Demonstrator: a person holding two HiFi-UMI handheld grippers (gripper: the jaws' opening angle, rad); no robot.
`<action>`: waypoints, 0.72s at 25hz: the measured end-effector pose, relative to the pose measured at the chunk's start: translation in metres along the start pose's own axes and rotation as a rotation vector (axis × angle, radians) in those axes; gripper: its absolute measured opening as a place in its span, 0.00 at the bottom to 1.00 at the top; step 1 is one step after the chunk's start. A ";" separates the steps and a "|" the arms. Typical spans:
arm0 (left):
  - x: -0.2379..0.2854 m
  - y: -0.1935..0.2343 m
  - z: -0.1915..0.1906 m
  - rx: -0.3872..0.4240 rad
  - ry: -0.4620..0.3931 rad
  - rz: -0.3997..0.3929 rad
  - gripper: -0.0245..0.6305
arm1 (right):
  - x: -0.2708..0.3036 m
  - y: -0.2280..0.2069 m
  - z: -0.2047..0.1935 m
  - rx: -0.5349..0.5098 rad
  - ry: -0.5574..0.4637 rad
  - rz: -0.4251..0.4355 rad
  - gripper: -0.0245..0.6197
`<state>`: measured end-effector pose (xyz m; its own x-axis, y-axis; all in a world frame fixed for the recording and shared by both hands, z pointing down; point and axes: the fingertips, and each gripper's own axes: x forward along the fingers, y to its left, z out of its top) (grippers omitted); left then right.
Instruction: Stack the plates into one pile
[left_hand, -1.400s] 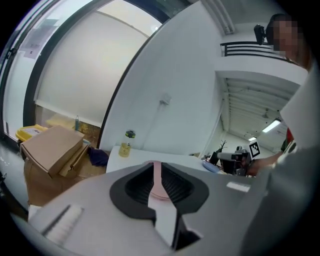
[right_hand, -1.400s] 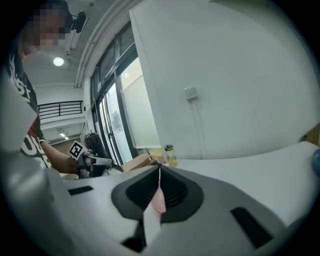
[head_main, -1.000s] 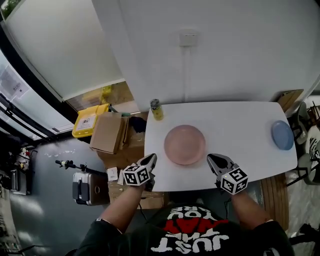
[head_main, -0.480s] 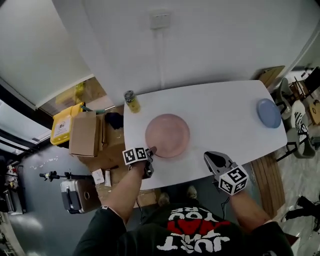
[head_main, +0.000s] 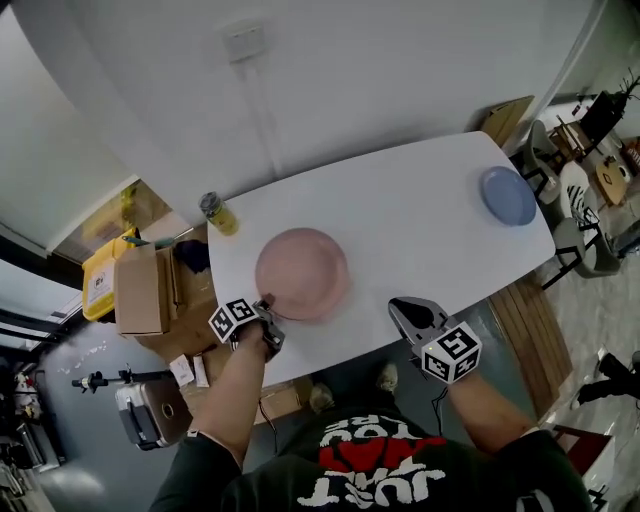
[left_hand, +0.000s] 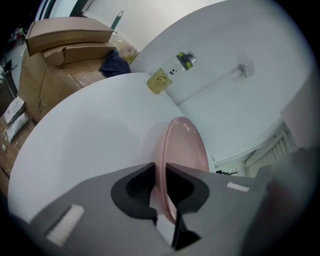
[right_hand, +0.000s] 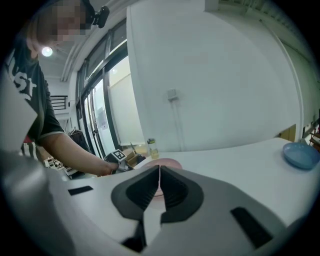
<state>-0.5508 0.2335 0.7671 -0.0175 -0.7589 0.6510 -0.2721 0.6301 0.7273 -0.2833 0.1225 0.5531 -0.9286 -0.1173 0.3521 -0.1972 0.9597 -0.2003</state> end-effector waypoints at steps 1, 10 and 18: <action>0.000 -0.006 -0.002 0.000 0.000 0.004 0.11 | -0.005 -0.007 0.000 -0.001 -0.002 -0.001 0.05; 0.077 -0.180 -0.046 0.118 0.051 -0.120 0.12 | -0.109 -0.141 0.034 -0.019 -0.129 -0.153 0.05; 0.217 -0.401 -0.133 0.228 0.161 -0.253 0.12 | -0.262 -0.266 0.040 -0.010 -0.233 -0.439 0.05</action>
<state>-0.3177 -0.1617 0.6452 0.2243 -0.8387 0.4962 -0.4557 0.3598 0.8142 -0.0006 -0.1121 0.4777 -0.8042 -0.5639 0.1877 -0.5835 0.8092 -0.0692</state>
